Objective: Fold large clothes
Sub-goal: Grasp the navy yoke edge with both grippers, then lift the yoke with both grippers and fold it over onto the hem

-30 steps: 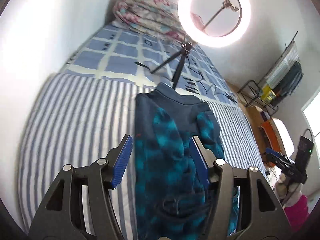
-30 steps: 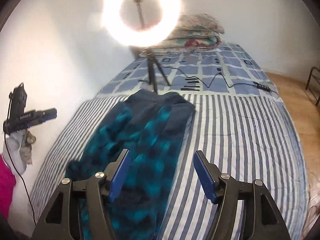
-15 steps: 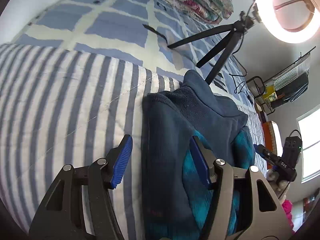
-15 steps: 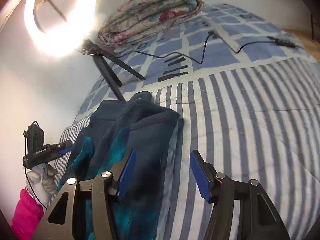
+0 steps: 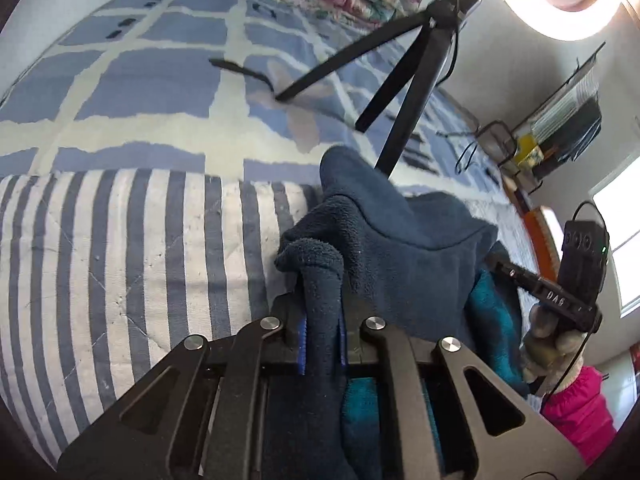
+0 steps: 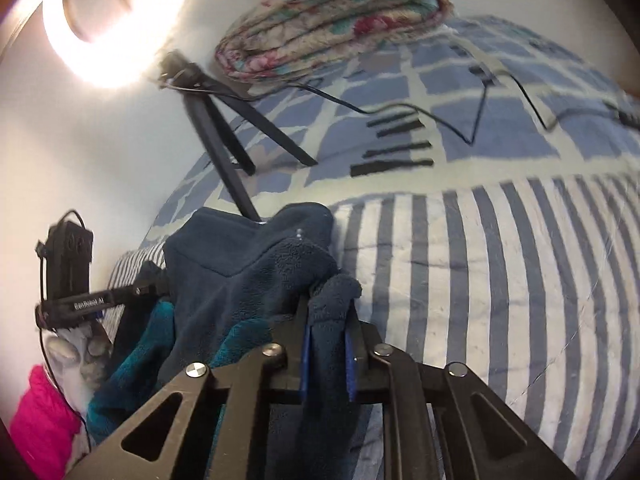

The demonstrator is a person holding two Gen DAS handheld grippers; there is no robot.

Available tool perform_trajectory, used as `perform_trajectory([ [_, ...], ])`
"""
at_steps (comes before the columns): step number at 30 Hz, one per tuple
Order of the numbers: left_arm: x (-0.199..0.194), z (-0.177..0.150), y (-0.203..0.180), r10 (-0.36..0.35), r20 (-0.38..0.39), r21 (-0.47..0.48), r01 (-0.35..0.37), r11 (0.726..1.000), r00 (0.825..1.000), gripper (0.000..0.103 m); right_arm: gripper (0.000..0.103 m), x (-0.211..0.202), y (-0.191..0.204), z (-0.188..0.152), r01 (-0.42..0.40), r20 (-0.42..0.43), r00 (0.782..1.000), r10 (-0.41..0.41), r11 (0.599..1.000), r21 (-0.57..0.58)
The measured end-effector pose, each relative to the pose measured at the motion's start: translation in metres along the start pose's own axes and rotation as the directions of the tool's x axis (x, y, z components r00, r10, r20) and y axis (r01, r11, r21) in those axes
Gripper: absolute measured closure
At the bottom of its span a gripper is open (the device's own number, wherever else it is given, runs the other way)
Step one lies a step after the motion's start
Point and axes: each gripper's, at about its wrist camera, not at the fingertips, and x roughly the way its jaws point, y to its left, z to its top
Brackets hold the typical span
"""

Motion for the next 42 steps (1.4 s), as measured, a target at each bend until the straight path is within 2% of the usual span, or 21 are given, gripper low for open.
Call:
perform_trajectory([
  [4, -0.024, 0.000, -0.004, -0.014, 0.066, -0.014, 0.015, 1.000, 0.998, 0.095, 0.094, -0.020, 0.008, 0.005, 0.021, 0.037, 0.999, -0.019, 0.999, -0.049],
  [13, -0.078, -0.020, -0.039, -0.024, 0.156, 0.055, 0.016, 0.998, 0.987, 0.096, 0.095, -0.066, 0.050, 0.007, 0.047, 0.105, 0.994, -0.028, 0.981, -0.186],
  [19, -0.124, -0.042, -0.066, -0.040, 0.191, 0.093, 0.023, 0.995, 0.981, 0.096, 0.095, -0.114, 0.073, -0.007, 0.032, 0.148, 0.989, 0.005, 0.968, -0.247],
  [23, -0.162, -0.072, -0.076, -0.056, 0.220, 0.095, 0.036, 0.995, 0.974, 0.096, 0.095, -0.152, 0.090, -0.028, 0.015, 0.159, 0.987, 0.035, 0.954, -0.298],
  [29, -0.213, -0.138, -0.096, -0.051, 0.227, 0.109, 0.026, 0.994, 0.973, 0.096, 0.095, -0.212, 0.115, -0.078, 0.007, 0.153, 0.987, 0.050, 0.935, -0.355],
  [33, -0.240, -0.188, -0.109, -0.029, 0.222, 0.113, 0.004, 0.994, 0.975, 0.096, 0.095, -0.246, 0.128, -0.128, -0.017, 0.116, 0.991, 0.063, 0.935, -0.355],
  [37, -0.258, -0.238, -0.116, -0.017, 0.212, 0.111, -0.006, 0.994, 0.977, 0.096, 0.095, -0.265, 0.135, -0.182, -0.015, 0.078, 0.996, 0.048, 0.927, -0.375],
  [42, -0.256, -0.300, -0.116, 0.034, 0.149, 0.117, -0.052, 0.992, 0.988, 0.095, 0.095, -0.269, 0.140, -0.256, 0.014, 0.020, 1.000, -0.007, 0.925, -0.379],
])
